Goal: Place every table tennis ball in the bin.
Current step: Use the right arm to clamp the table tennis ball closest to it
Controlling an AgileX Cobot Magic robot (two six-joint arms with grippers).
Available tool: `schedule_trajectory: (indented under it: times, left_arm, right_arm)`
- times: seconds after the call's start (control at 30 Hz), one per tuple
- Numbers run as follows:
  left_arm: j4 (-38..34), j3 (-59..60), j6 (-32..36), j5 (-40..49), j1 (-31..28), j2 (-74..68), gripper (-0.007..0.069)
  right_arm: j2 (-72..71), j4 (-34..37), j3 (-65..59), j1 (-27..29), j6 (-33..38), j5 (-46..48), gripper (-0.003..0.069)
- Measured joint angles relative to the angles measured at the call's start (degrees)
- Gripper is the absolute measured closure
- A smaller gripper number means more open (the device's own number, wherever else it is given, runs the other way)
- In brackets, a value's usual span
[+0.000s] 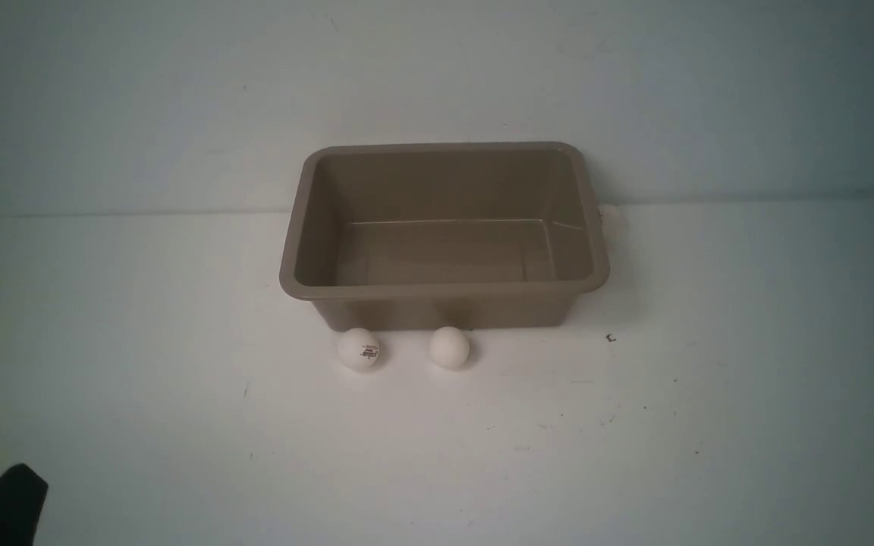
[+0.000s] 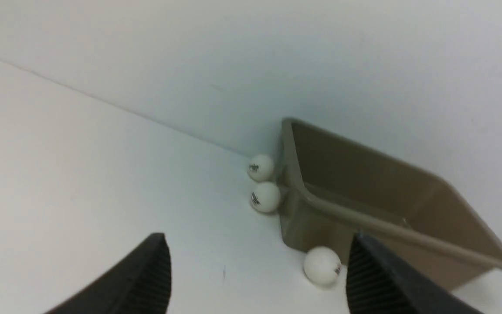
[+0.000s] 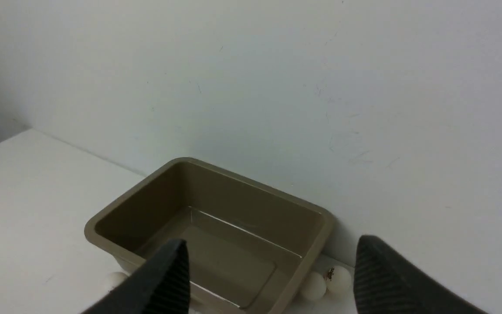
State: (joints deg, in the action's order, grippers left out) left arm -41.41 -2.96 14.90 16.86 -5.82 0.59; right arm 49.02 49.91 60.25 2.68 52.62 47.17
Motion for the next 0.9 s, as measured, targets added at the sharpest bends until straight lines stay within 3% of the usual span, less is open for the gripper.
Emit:
schedule_trajectory:
  times: [0.23, 0.43, 0.63, 0.9]
  left_arm:
    - [-7.3, -5.7, 14.7, 5.5, 0.0, -6.7, 0.0136]
    - [-12.1, -19.2, 28.2, 17.5, 0.1, -18.8, 0.0136]
    - [-11.7, -24.3, 32.5, 21.4, 0.1, -27.2, 0.0136]
    - [-11.6, -24.5, 35.4, 16.8, 0.1, -29.3, 0.0136]
  right_arm:
    - [0.9, -5.9, 0.4, 0.0, -2.4, 6.4, 0.0204]
    - [1.5, -13.9, 0.4, 0.0, -11.1, 11.1, 0.0204]
    - [7.4, -16.3, 0.4, 0.0, -13.1, 10.8, 0.0204]
    - [21.6, -15.0, 3.7, 0.0, -12.2, 5.0, 0.0204]
